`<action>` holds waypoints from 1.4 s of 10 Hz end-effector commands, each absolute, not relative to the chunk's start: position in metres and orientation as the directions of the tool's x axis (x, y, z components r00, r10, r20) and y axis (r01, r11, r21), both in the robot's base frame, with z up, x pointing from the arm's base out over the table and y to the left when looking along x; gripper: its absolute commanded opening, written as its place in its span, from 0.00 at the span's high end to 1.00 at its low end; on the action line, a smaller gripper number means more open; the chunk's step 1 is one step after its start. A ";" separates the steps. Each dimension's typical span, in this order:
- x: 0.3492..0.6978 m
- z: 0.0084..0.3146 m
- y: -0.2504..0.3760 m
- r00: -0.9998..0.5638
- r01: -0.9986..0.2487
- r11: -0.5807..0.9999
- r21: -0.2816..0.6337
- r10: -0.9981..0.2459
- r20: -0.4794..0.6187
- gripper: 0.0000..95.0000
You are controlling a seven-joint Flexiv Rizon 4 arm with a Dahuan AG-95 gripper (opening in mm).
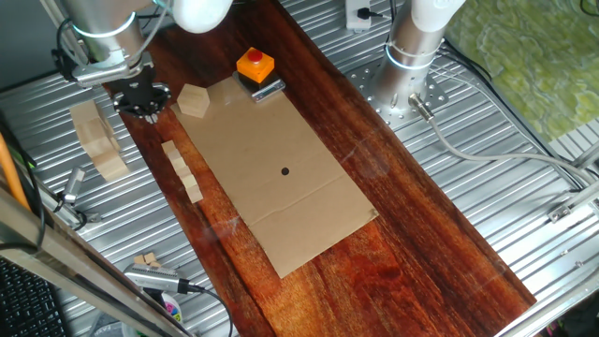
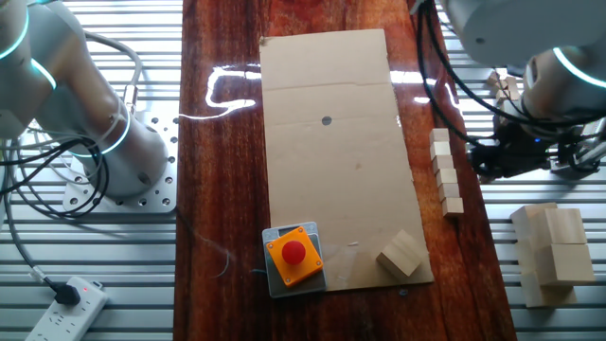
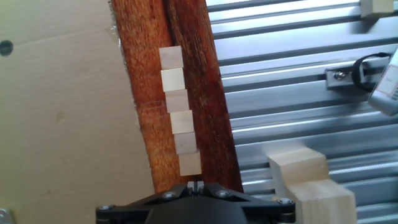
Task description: Stack the blocks into a pyramid shape
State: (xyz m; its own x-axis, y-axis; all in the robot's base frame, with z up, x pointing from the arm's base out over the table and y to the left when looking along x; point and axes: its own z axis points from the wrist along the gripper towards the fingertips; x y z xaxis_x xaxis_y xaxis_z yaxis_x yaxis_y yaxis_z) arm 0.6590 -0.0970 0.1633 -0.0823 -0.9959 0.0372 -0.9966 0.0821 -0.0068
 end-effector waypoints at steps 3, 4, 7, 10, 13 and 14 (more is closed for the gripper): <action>0.659 0.160 -0.100 -0.017 -1.000 0.018 0.012 -0.999 0.037 0.80; 0.663 0.149 -0.106 -0.007 -0.999 0.009 0.044 -0.999 0.037 0.60; 0.672 0.129 -0.113 0.002 -0.997 0.001 0.081 -0.999 0.034 0.20; 0.676 0.110 -0.115 0.005 -0.997 -0.003 0.081 -1.000 0.030 0.20; 0.665 0.088 -0.111 -0.006 -0.997 0.007 0.078 -1.000 0.023 0.20; 0.660 0.081 -0.110 -0.005 -0.997 0.007 0.072 -1.000 0.021 0.20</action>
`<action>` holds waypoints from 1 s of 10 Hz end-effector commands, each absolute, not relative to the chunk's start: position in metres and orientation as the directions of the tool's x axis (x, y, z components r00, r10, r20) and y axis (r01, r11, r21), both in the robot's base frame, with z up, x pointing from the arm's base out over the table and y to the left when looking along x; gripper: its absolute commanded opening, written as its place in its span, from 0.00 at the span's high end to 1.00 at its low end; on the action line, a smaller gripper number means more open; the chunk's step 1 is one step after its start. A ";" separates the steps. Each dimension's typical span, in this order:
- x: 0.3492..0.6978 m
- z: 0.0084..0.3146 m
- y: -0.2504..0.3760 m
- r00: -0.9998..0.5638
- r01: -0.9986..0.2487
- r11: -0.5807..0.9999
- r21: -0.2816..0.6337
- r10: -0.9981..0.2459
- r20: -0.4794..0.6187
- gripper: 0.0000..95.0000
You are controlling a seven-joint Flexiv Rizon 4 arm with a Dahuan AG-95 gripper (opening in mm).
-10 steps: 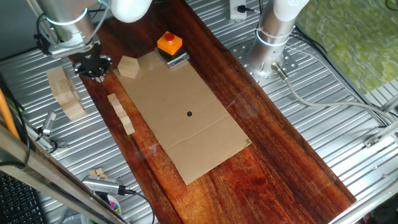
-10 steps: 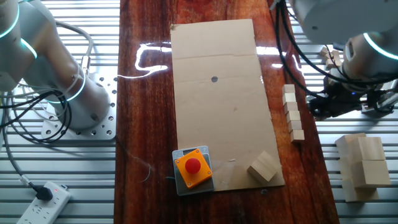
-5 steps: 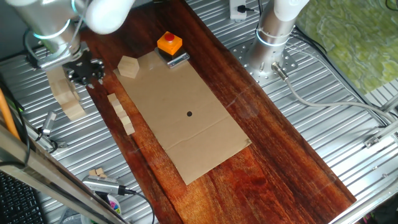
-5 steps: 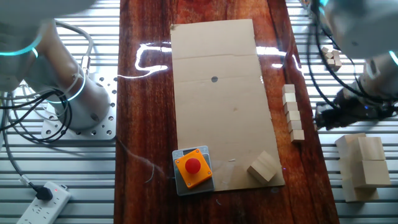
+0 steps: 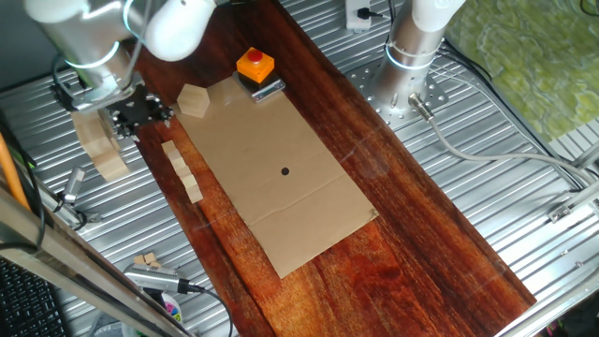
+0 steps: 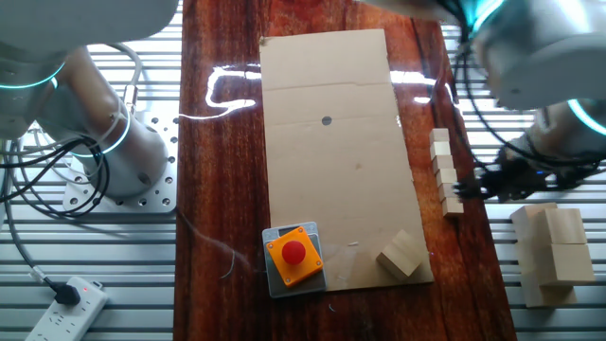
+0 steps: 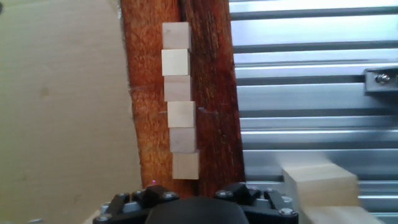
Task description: Stack the blocks into a pyramid shape
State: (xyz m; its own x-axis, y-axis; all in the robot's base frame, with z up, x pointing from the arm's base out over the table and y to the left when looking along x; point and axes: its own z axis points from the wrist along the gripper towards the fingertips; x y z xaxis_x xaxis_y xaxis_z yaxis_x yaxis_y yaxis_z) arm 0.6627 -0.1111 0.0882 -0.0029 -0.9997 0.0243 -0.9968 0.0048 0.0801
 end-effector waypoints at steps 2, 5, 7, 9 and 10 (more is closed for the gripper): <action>0.657 0.073 -0.107 -0.003 -0.998 0.006 0.069 -0.999 0.034 0.20; 0.649 0.058 -0.102 -0.004 -0.999 0.006 0.043 -0.999 0.034 0.40; 0.647 0.050 -0.101 0.008 -1.000 -0.008 0.016 -0.999 0.033 0.40; 0.646 0.042 -0.100 0.011 -1.000 -0.011 0.001 -0.999 0.033 0.40; 0.646 0.039 -0.100 0.015 -1.000 -0.015 -0.004 -0.999 0.032 0.40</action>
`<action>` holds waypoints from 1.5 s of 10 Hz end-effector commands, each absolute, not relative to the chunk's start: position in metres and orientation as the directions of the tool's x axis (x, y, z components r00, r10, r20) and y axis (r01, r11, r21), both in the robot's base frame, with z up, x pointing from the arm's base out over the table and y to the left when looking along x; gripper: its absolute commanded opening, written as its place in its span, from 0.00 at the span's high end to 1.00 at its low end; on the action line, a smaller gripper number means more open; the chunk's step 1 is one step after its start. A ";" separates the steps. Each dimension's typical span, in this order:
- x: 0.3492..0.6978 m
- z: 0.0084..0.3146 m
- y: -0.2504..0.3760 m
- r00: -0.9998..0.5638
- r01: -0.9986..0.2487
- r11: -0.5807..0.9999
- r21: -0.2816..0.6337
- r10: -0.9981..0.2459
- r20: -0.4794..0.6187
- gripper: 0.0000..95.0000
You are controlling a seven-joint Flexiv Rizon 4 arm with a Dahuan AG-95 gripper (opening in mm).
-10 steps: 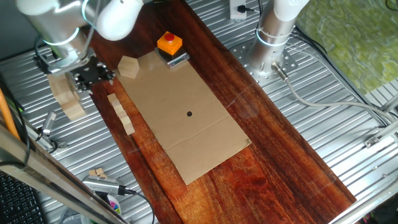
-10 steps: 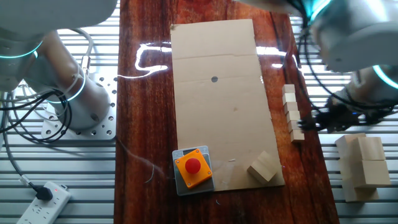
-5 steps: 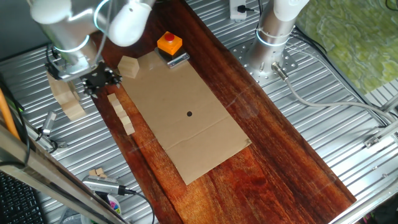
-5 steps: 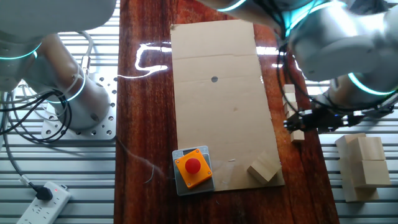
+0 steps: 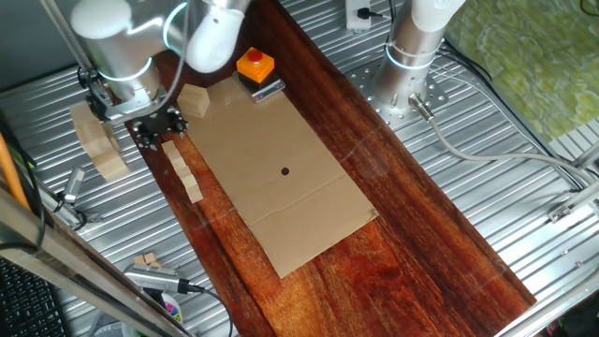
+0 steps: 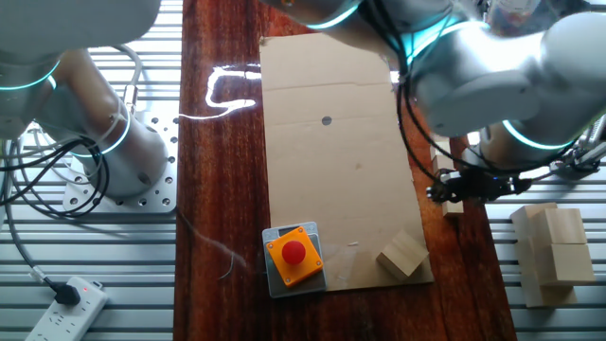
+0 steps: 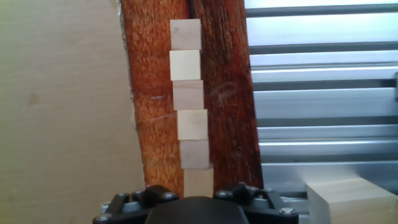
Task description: Stack the blocks into a pyramid shape
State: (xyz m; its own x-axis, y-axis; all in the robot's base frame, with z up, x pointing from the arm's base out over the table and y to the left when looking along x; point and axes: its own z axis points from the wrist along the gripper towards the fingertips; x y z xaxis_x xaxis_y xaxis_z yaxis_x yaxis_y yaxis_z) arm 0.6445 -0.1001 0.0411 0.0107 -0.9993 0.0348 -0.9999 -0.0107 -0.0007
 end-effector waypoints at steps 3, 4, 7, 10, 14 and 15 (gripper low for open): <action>0.644 0.030 -0.102 0.025 -0.999 -0.026 -0.024 -0.999 0.031 0.40; 0.644 0.028 -0.102 0.026 -0.999 -0.027 -0.029 -0.999 0.031 0.40; 0.642 0.020 -0.103 0.026 -0.999 -0.027 -0.041 -0.999 0.033 0.40; 0.641 0.014 -0.103 0.022 -0.998 -0.023 -0.055 -0.999 0.033 0.60; 0.641 0.013 -0.102 0.018 -0.997 -0.021 -0.078 -0.999 0.036 1.00; 0.641 0.013 -0.102 0.019 -0.996 -0.022 -0.081 -0.999 0.038 1.00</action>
